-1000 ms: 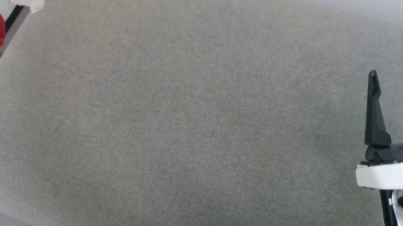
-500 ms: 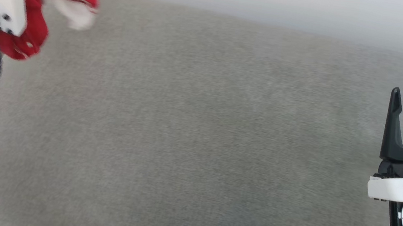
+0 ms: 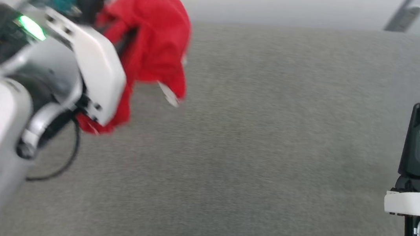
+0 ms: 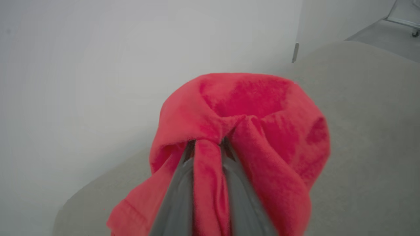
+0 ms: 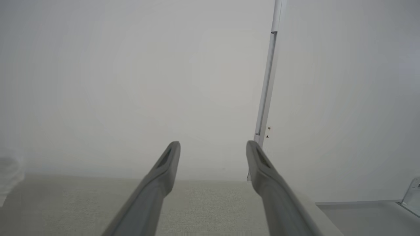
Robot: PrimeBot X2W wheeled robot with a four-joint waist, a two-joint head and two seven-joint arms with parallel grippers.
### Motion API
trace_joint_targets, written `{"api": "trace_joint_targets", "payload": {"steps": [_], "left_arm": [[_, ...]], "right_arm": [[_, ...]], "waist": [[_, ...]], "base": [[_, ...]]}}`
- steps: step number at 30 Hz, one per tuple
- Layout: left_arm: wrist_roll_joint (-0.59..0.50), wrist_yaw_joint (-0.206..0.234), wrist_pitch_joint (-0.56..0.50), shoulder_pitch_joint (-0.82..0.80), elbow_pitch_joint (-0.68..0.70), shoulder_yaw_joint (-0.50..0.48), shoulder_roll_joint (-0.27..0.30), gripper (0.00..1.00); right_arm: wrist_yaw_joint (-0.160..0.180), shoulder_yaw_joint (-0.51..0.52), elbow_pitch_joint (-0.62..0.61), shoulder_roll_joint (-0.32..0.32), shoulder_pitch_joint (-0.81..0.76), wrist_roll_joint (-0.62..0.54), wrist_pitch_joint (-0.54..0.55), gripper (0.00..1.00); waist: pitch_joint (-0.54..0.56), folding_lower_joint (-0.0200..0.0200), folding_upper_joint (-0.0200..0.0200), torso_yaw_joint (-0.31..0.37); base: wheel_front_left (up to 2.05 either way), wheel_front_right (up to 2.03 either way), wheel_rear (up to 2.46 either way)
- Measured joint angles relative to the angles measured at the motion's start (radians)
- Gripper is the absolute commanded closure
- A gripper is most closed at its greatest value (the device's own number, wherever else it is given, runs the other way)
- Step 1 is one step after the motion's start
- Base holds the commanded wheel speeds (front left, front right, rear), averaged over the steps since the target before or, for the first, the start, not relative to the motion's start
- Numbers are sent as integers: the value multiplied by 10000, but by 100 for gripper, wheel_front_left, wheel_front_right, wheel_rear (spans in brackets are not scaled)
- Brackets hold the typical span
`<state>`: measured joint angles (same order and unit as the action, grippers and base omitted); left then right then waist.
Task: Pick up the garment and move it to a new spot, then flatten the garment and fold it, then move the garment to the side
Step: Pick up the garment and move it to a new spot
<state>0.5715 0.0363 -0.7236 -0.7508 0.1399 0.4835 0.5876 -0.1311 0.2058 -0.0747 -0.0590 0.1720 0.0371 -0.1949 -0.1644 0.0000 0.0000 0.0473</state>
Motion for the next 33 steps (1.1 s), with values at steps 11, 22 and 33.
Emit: {"api": "trace_joint_targets", "payload": {"steps": [11, 22, 33], "left_arm": [[414, -192, -328, 1270, -1461, 1202, -698, 100], [617, -840, 242, 1922, -4541, 2015, -1530, 100], [717, -1289, 1797, 1685, -5820, 2010, -1929, 0]], "right_arm": [[0, -176, 961, 58, -81, 253, -374, 0], [0, -570, 1806, 73, 171, 470, -608, 0], [0, -709, 2048, 77, 218, 430, -656, 0]], "waist": [[-391, 0, 0, 1260], [-619, 0, 0, 1603], [-315, 0, 0, 1046]], "base": [[0, 0, 0], [0, 0, 0], [0, 0, 0]]}}
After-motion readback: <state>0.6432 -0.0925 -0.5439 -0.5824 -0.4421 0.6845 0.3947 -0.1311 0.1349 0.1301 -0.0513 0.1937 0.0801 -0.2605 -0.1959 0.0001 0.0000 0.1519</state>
